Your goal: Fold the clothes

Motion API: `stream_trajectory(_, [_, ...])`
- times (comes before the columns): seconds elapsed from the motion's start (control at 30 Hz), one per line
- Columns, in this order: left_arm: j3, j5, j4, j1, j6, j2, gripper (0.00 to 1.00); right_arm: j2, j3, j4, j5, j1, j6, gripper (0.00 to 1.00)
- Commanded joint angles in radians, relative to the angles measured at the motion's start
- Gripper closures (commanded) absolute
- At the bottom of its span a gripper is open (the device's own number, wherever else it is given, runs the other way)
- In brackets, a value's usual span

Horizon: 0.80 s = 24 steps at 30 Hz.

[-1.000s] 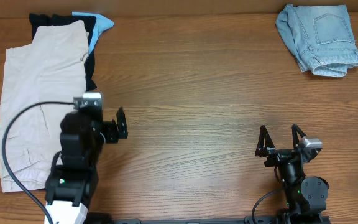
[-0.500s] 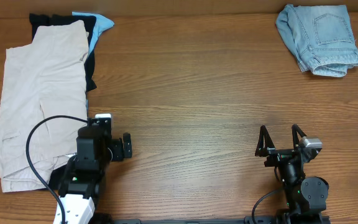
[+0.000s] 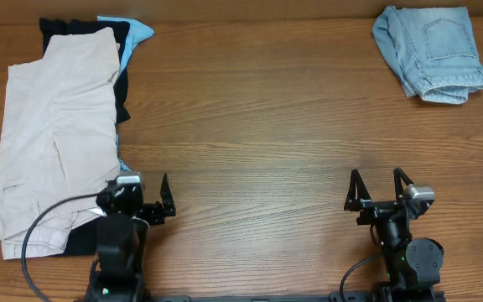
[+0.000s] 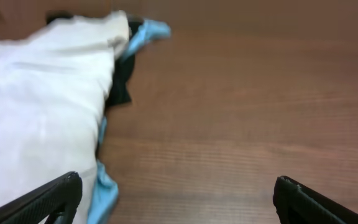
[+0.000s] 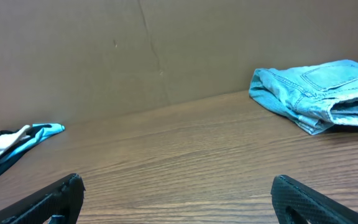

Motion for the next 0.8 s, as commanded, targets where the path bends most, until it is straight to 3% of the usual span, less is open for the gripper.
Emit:
stream_trajectory(0.0, [-0.069, -0.018, 0.047, 0.021, 0.032, -0.104, 0.0, -0.012, -0.01, 0.006, 0.013, 0.005, -0.004, 0.0])
stream_trajectory(0.23, [-0.08, -0.019, 0.039, 0.044, 0.051, -0.203, 0.0, -0.012, -0.01, 0.006, 0.013, 0.005, -0.004, 0.0])
stream_trajectory(0.4, [-0.08, -0.015, -0.093, 0.044, 0.059, -0.285, 0.0, -0.012, -0.01, 0.006, 0.013, 0.005, -0.004, 0.0])
stream_trajectory(0.77, [-0.08, -0.011, -0.079, 0.044, 0.08, -0.412, 0.0, -0.012, -0.01, 0.006, 0.013, 0.006, -0.004, 0.0])
